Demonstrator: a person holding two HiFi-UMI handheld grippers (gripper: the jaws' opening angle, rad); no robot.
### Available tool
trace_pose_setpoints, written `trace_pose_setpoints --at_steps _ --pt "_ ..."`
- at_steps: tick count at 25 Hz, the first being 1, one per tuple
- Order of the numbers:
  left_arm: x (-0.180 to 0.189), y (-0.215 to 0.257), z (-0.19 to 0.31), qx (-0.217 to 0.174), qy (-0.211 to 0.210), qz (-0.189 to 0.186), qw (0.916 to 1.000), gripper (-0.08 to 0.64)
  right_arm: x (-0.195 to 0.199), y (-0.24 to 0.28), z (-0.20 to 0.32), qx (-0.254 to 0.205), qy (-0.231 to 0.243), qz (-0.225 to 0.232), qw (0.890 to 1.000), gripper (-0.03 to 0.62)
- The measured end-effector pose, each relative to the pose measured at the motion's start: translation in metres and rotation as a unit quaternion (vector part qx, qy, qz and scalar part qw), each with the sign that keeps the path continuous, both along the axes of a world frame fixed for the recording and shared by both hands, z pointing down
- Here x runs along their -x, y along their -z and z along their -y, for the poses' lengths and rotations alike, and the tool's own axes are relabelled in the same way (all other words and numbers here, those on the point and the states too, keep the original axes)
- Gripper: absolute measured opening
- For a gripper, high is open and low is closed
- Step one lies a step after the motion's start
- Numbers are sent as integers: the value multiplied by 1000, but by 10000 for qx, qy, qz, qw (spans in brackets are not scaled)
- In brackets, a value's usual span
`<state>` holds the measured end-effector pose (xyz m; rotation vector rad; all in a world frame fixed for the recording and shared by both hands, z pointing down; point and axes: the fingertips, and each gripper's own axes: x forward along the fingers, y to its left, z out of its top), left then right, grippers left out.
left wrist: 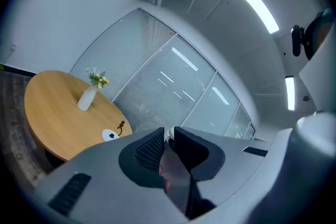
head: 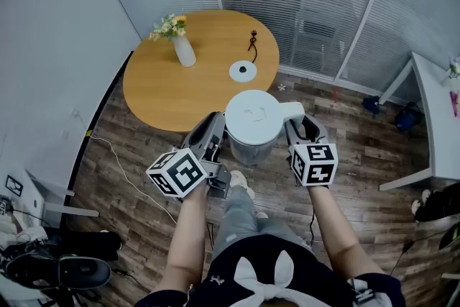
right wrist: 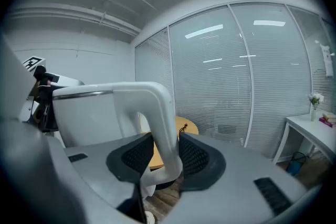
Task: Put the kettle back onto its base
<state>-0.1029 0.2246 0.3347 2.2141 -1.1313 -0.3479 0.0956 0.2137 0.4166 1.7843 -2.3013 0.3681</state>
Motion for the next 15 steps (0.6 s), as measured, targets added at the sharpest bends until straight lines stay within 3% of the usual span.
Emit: trace_pose_setpoints --at_steps 15 --pt "0 -9 18 117 57 -11 9999 64 -1 -3 16 47 31 79 10000 158"
